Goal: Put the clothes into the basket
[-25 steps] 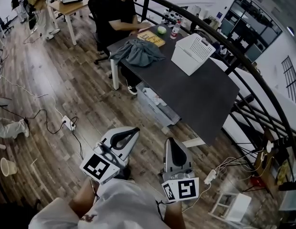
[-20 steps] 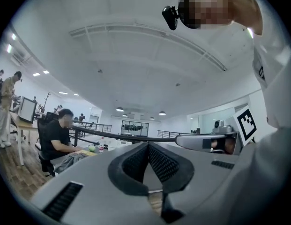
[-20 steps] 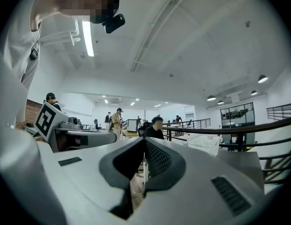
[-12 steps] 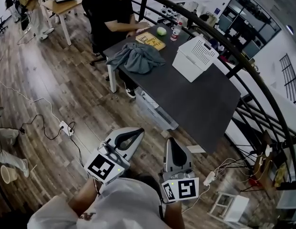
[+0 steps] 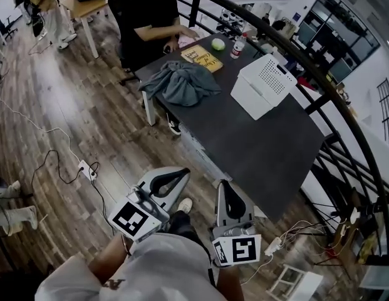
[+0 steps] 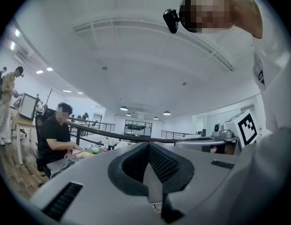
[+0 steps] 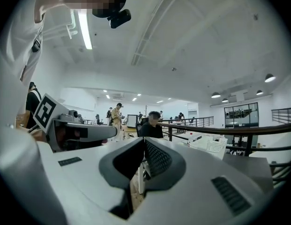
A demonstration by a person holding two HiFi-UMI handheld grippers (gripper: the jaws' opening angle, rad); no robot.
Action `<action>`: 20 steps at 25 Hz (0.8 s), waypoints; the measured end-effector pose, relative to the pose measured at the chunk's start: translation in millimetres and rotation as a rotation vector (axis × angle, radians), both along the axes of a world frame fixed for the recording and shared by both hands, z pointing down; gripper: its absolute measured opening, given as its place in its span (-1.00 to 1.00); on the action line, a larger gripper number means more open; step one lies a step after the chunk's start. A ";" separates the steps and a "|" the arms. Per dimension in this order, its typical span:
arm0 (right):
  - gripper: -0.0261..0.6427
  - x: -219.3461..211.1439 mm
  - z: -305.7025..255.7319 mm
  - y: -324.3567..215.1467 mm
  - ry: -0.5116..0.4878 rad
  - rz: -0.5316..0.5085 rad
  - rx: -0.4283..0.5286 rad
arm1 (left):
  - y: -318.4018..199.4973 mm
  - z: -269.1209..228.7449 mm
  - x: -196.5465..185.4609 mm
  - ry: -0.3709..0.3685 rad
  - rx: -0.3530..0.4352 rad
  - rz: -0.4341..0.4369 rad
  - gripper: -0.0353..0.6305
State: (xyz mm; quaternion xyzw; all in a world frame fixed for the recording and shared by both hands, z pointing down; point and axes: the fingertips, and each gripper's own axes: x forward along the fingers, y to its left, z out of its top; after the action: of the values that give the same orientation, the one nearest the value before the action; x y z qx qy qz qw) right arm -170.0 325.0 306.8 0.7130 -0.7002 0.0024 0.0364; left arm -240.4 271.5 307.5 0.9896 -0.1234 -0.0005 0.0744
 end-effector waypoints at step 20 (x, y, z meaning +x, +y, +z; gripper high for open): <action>-0.86 88.4 5.7 -90.6 -0.023 -0.146 0.023 | -84.3 12.1 85.5 -0.061 0.022 -0.146 -0.88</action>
State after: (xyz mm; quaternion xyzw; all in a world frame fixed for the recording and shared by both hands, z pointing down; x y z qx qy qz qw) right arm -81.6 234.4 312.5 0.6603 -0.7507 -0.0001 0.0202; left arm -154.9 187.2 319.6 0.9783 -0.1974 0.0227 0.0594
